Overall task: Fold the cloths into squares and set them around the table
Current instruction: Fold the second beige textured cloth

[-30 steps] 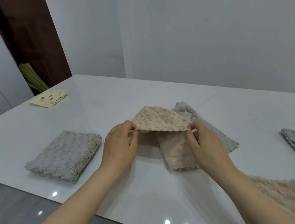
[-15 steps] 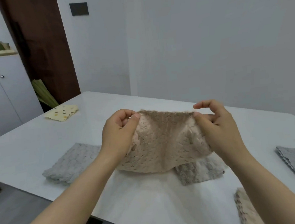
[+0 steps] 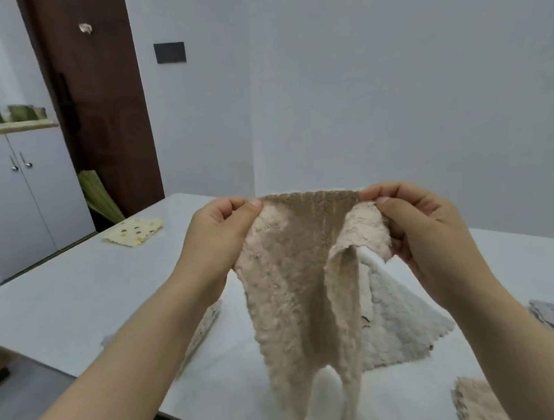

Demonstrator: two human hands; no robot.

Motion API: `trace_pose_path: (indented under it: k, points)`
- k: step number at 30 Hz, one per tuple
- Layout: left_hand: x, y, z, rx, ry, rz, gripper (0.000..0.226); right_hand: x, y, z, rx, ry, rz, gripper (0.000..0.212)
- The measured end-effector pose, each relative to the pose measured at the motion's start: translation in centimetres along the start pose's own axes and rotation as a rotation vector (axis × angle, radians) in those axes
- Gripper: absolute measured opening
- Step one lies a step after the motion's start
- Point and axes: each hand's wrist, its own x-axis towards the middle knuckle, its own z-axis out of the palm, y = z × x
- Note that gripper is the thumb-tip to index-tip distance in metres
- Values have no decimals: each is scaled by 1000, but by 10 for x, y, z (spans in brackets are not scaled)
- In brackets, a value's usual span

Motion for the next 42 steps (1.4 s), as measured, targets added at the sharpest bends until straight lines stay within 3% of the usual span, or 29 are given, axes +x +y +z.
trace_pose_path:
  k: [4,8,12,19,25,27,34,39,42]
  points:
    - [-6,-37,-8,39,-78,-252,22,-5,34,-4,-193,-12,137,26]
    - [-19,-69,-16,-174,-53,-456,28,-18,60,-7,-301,-13,221,25]
    - [-33,-89,-16,-441,55,-542,37,-27,70,-8,-315,-7,254,28]
    - [-65,-90,-1,-554,245,-411,26,-50,73,-8,-269,-166,286,46]
    - [-78,-88,10,-396,288,-326,13,-57,76,-4,-295,-172,213,52]
    - [-82,-86,12,-331,282,-284,13,-58,76,-4,-315,-171,204,49]
    - [-90,-83,12,-158,291,-184,9,-64,67,0,-436,-124,73,7]
    - [-95,-79,14,-153,254,-156,9,-64,65,3,-630,-18,-21,31]
    - [-97,-72,14,-152,223,-122,9,-64,60,5,-726,43,-127,21]
